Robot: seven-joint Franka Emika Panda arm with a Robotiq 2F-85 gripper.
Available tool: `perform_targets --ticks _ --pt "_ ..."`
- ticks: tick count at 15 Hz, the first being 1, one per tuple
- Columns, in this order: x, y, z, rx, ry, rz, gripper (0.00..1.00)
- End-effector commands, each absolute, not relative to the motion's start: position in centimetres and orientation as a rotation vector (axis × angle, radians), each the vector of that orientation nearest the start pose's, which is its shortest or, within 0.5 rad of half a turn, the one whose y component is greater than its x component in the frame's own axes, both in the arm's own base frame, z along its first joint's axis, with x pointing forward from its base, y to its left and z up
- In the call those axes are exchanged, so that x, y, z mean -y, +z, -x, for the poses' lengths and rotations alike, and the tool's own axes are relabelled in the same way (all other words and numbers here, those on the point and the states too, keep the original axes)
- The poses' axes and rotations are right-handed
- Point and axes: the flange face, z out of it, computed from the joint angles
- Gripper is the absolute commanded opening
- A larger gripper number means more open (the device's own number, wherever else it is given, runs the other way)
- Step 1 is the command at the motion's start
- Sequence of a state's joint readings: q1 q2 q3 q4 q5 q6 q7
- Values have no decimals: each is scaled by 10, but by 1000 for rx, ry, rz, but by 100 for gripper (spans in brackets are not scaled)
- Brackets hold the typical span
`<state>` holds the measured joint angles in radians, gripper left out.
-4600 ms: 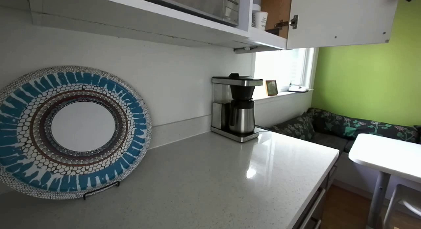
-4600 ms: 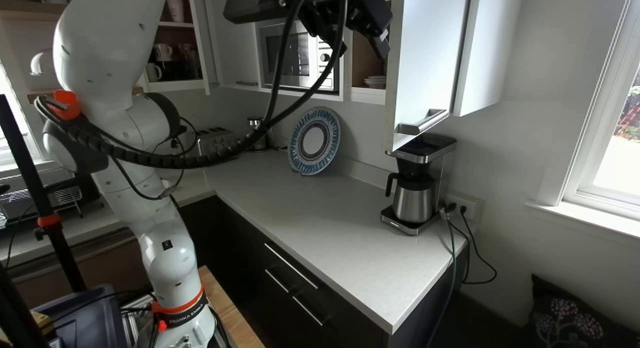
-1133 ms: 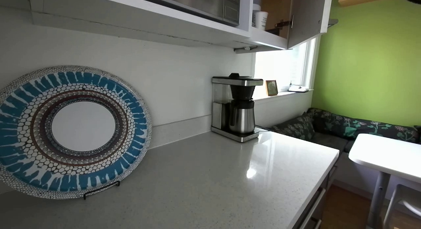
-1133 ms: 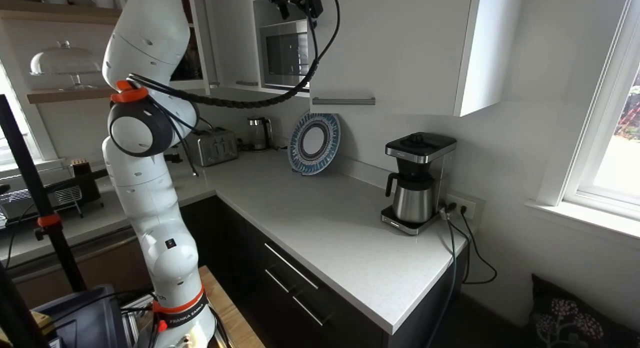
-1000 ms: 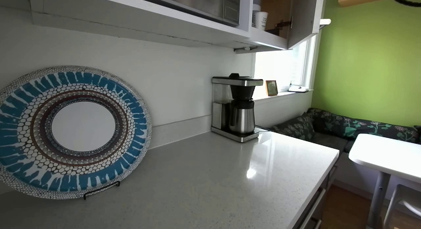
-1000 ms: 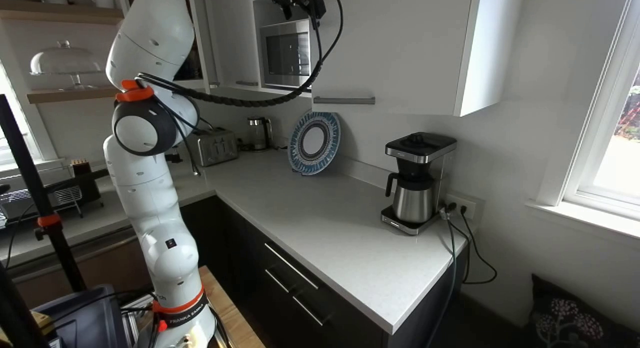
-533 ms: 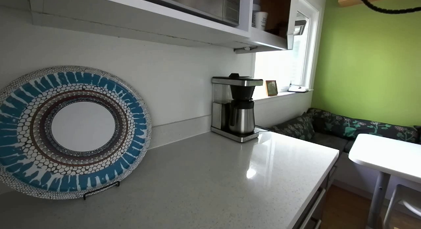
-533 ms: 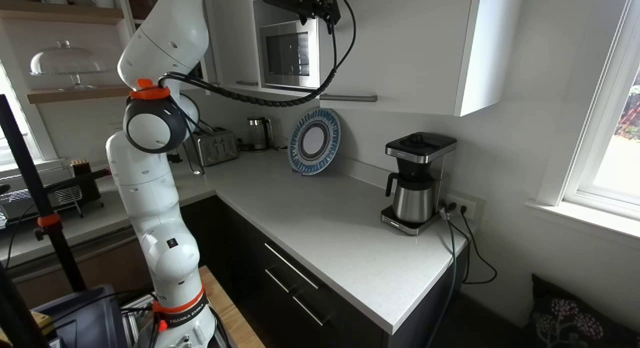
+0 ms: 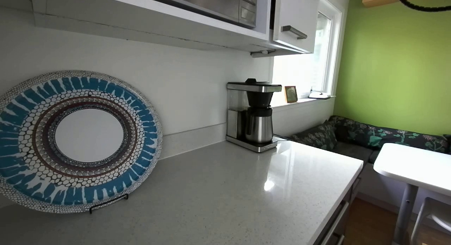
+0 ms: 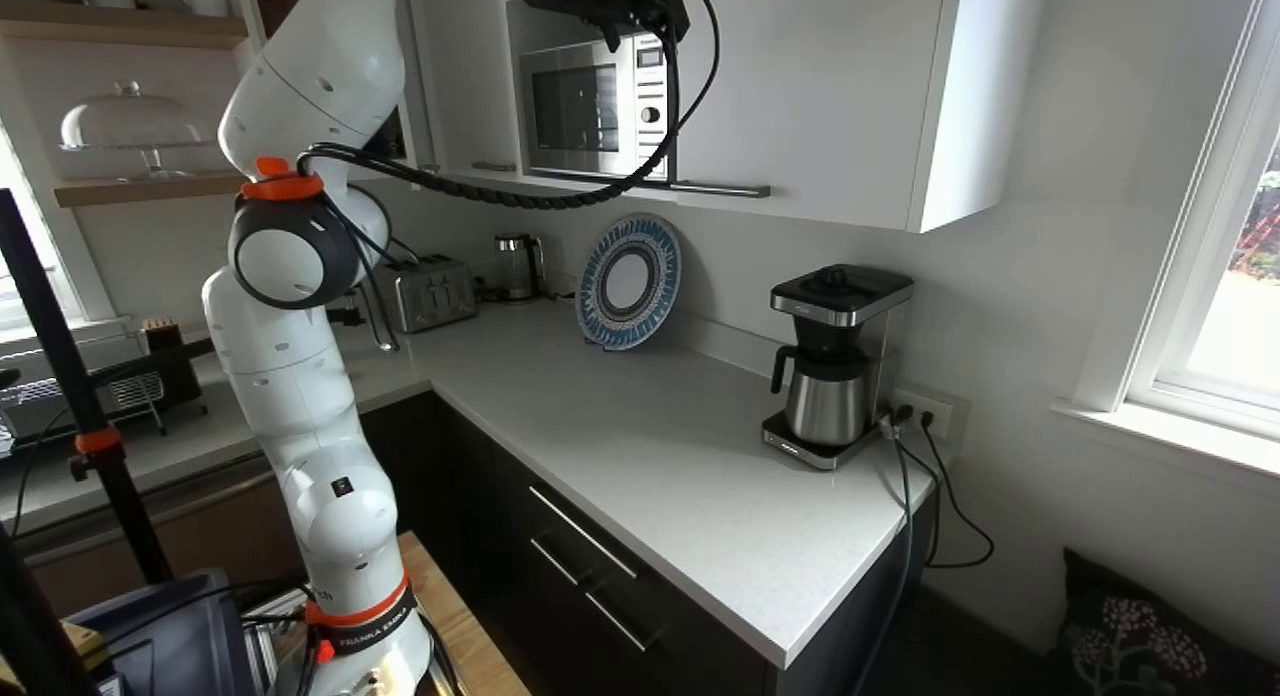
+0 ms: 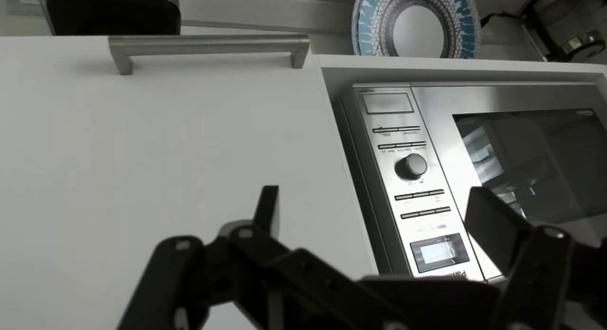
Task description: Put the paper cup in the bottom shelf of the top cabinet on the right and then close the cabinet door
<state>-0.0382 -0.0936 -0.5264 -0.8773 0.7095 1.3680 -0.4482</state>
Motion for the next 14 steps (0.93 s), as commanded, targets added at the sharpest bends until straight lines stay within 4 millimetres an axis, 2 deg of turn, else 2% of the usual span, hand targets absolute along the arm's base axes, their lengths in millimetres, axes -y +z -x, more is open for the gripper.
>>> perform_targets --ticks 1,6,9,13,14 --pt "178 962 -329 341 -1118 2622 100" --pt "198 955 -303 464 -1032 2717 100" --pt "210 956 -290 562 -1047 2752 100" --pt "219 955 -282 625 -1074 2780 100" --pt "216 955 -289 590 -1068 2745 100"
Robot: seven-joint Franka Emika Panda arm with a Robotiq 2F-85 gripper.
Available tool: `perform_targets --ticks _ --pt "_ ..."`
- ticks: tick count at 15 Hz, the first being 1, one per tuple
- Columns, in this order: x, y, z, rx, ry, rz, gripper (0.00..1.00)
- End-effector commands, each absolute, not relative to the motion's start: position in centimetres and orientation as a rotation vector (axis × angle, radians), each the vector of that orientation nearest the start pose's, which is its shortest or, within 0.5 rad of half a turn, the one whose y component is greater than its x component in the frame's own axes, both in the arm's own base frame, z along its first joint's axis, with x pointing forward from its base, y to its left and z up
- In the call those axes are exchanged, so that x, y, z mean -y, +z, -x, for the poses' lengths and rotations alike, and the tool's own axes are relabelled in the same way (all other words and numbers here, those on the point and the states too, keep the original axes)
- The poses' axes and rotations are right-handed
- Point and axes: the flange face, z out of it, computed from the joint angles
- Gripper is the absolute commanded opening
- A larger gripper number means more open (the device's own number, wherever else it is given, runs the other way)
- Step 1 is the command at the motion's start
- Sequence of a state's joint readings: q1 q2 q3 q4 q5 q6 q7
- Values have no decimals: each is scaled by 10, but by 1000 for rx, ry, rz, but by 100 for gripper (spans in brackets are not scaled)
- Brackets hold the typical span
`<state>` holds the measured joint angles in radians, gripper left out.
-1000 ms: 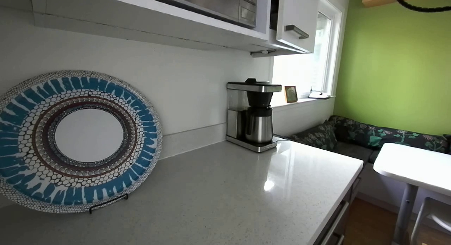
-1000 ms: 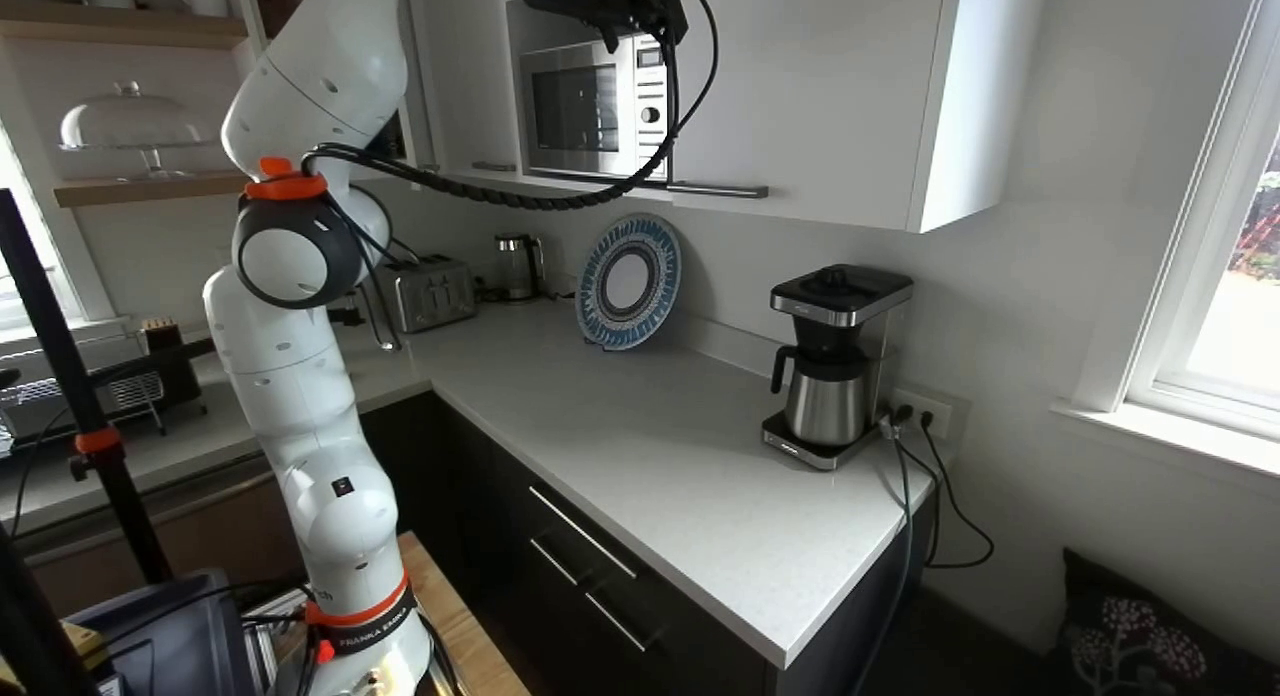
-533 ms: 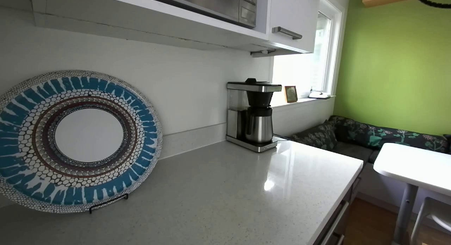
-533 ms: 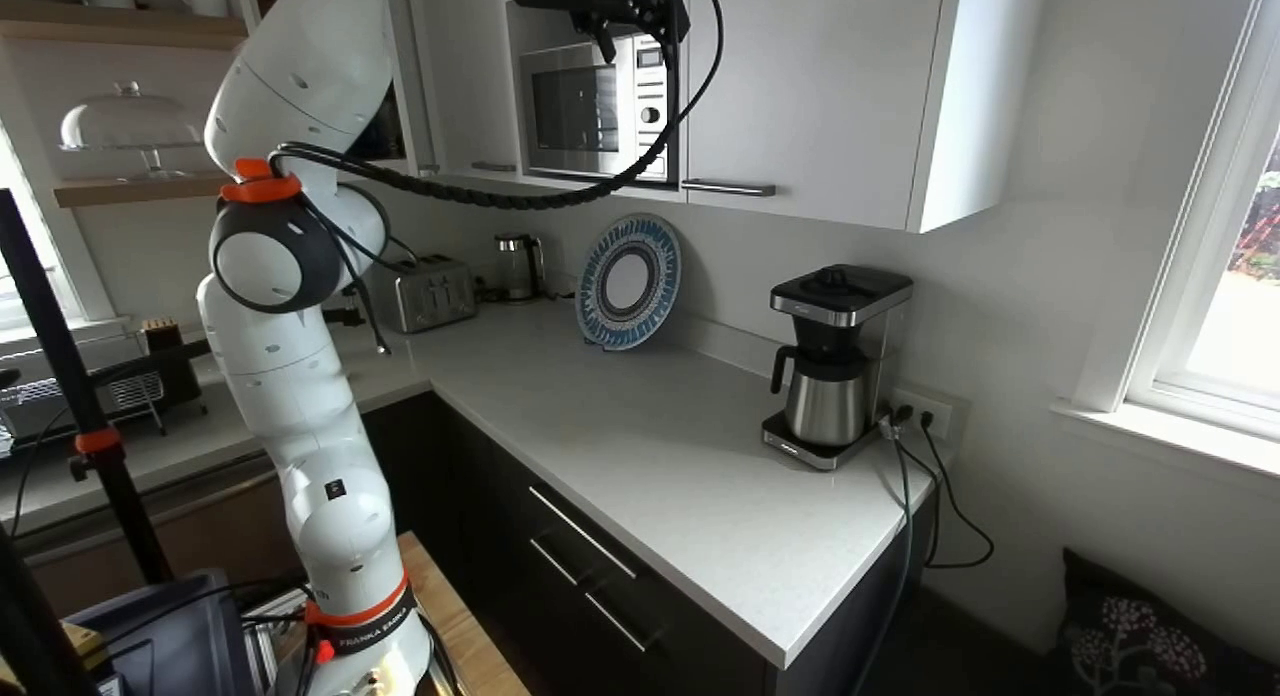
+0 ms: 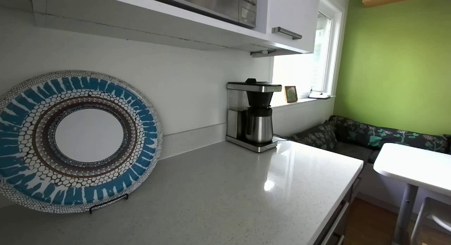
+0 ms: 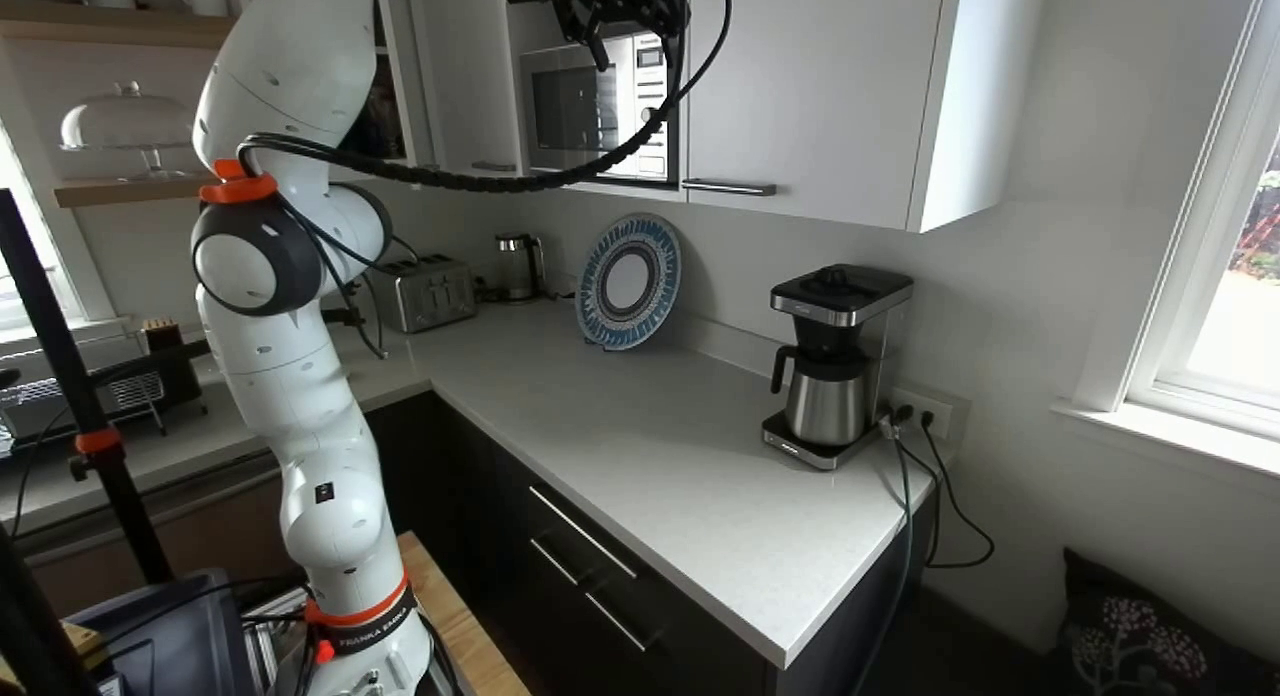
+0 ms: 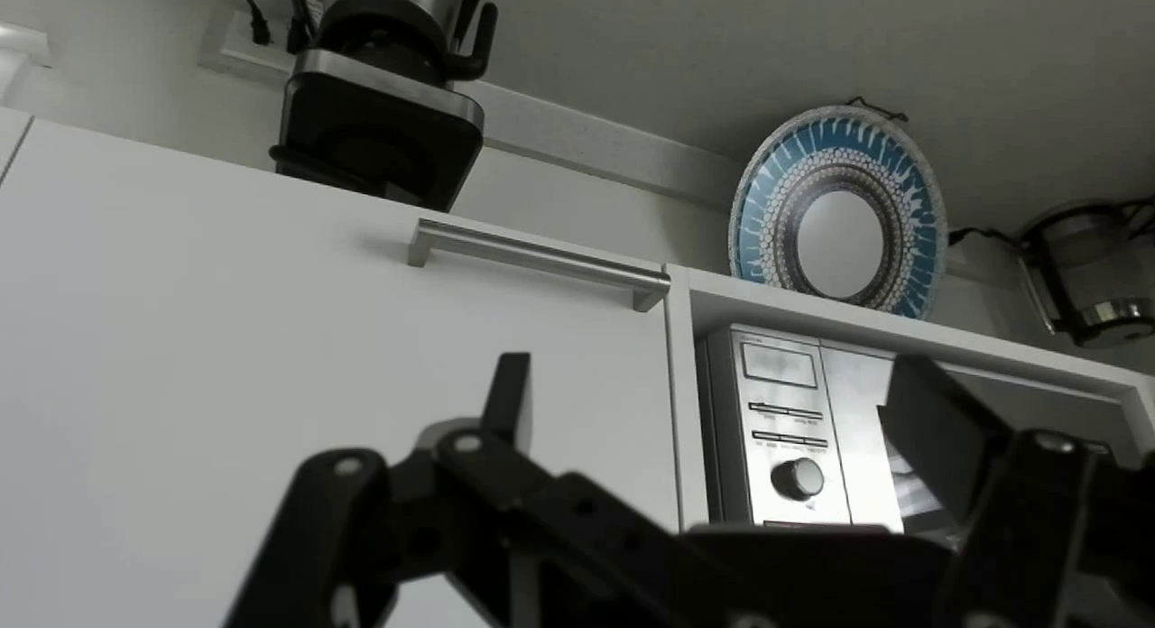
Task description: Put the paper cup in the bottom shelf of the top cabinet on the right and then close the cabinet door
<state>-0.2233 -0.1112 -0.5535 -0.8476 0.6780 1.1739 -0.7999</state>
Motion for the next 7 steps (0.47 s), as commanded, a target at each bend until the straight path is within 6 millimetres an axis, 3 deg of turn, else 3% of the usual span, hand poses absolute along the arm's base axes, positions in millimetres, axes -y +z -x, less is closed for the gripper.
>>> perform_targets --ticks 1,7 --pt "218 955 -288 599 -1069 2753 100" --pt "219 955 -287 609 -1070 2758 100"
